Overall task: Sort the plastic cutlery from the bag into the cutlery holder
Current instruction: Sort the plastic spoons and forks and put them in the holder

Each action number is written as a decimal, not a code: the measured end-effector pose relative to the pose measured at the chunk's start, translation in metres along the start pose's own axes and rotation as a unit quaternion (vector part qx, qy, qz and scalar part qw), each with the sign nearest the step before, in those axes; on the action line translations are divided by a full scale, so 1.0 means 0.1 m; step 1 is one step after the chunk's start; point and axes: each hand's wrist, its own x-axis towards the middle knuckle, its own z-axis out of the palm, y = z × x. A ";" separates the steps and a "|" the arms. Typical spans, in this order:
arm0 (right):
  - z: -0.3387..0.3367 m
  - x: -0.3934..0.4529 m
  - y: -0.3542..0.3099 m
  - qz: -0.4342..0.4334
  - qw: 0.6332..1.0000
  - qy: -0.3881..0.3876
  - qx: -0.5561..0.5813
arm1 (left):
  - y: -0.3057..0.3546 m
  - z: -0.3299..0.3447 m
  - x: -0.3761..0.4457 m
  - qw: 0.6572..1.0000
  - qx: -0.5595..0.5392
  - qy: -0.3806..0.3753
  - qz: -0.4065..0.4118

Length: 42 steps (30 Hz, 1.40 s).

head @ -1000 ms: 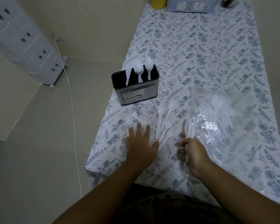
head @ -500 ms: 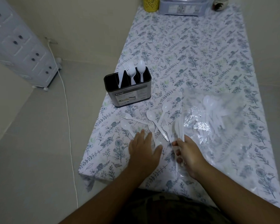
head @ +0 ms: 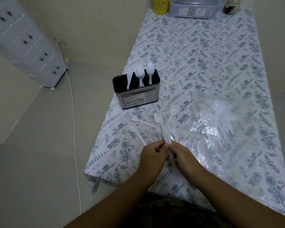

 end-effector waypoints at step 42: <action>0.39 0.93 -1.64 -0.312 0.917 0.042 -0.246 | 1.18 -1.14 0.99 0.970 0.042 0.091 0.222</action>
